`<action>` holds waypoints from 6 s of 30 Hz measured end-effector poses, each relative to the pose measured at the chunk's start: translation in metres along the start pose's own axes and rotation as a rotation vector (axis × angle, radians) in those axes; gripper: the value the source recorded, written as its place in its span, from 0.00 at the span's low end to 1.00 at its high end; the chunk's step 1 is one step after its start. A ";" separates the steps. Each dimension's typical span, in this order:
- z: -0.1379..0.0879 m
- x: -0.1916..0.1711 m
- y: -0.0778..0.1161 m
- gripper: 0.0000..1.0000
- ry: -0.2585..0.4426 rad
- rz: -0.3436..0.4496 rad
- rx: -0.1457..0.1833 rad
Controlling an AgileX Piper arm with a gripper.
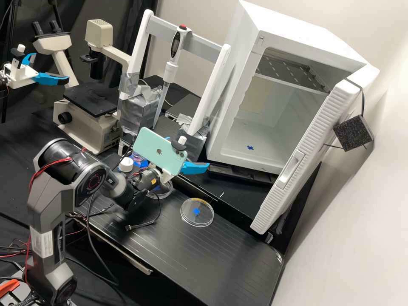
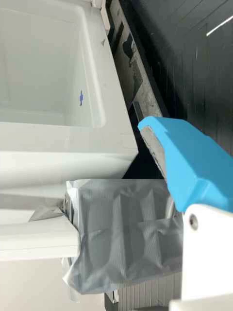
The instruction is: Use the pipette
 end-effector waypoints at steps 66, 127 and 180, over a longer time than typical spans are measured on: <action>-0.221 0.040 0.047 0.00 0.280 -0.049 -0.199; -0.218 0.045 0.057 0.00 0.277 -0.074 -0.114; -0.222 0.037 0.066 0.00 0.278 -0.068 -0.044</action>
